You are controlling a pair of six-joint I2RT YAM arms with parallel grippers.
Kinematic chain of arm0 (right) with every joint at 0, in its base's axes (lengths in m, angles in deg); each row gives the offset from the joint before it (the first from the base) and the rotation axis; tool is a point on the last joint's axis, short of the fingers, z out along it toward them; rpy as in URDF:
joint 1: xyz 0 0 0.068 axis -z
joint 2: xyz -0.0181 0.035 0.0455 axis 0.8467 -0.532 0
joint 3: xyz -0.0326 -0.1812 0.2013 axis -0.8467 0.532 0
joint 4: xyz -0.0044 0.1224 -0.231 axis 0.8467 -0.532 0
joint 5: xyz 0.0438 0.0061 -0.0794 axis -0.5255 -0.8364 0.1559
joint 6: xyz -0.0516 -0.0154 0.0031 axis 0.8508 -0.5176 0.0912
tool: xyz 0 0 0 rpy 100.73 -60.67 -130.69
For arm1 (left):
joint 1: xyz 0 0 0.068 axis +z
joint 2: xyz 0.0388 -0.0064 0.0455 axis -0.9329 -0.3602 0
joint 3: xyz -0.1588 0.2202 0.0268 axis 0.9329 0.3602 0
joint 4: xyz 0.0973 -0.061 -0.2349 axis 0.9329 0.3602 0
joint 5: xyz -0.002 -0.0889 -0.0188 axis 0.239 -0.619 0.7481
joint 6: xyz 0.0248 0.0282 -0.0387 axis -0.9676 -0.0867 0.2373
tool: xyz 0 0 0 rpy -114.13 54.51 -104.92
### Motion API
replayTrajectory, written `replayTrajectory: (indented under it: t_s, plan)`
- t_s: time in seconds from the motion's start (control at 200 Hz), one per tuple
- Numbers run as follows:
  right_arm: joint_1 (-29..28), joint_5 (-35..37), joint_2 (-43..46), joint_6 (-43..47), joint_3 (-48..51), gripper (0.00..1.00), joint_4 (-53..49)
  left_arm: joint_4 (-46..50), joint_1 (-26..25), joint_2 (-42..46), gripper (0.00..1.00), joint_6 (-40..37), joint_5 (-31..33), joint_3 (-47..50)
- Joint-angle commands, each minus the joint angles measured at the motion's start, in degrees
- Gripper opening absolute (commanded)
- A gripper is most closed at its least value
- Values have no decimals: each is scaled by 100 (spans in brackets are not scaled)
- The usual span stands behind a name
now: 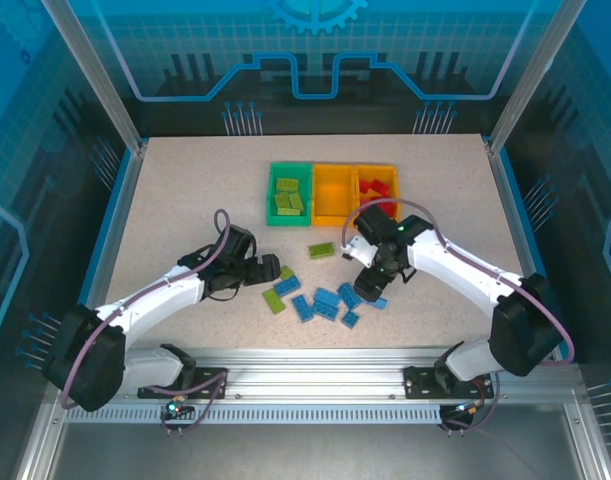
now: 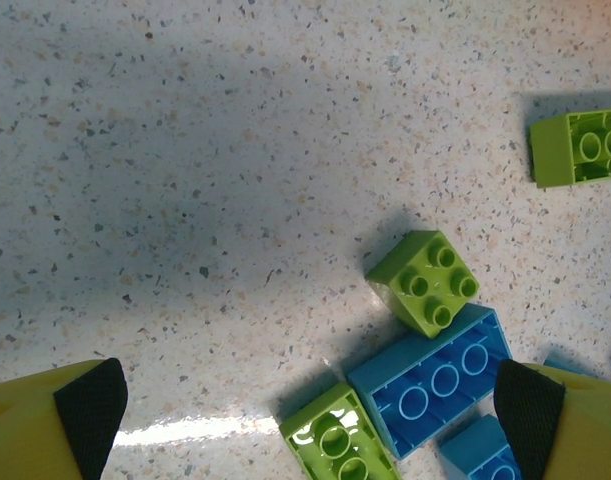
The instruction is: Sort the legos into containers by color
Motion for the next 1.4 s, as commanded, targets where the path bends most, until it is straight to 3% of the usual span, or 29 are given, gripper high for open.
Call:
replayTrajectory:
  t_s: [0.0,0.22,0.615,0.84,0.97,1.141,1.391]
  plan:
    - [-264,-11,132,375,344,82,-2,-48,-14,113,99,-119,45,101]
    - [-718,291,-228,347,624,79,320,-57,-4,-21,99,-167,-3,-32]
    - [-771,665,-846,309,915,71,895,-41,58,-109,99,-225,-29,-148]
    - [-747,1046,-1168,213,844,45,973,-5,66,-101,99,-272,-44,-221]
    - [-716,1103,-867,134,895,32,987,6,69,-67,99,-274,-28,-187]
    - [-548,1068,-32,-26,876,23,944,-10,81,-74,99,-272,-12,-147]
    - [310,-49,976,-449,267,18,1301,-11,85,-70,99,-264,-7,-164]
